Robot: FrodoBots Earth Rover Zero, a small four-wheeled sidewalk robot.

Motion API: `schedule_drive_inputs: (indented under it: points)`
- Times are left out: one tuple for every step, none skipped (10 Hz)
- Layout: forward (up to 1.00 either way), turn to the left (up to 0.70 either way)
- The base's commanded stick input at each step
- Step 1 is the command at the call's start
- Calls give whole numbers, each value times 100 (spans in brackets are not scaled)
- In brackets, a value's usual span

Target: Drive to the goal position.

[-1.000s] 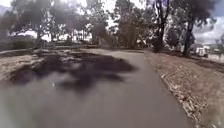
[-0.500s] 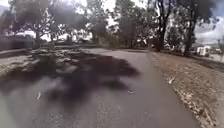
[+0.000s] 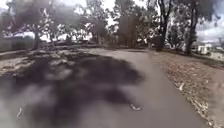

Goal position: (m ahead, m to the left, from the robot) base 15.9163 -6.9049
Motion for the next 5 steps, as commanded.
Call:
schedule_drive_inputs:
  points:
    - [70,0]
    - [70,0]
    - [70,0]
    - [70,0]
    - [70,0]
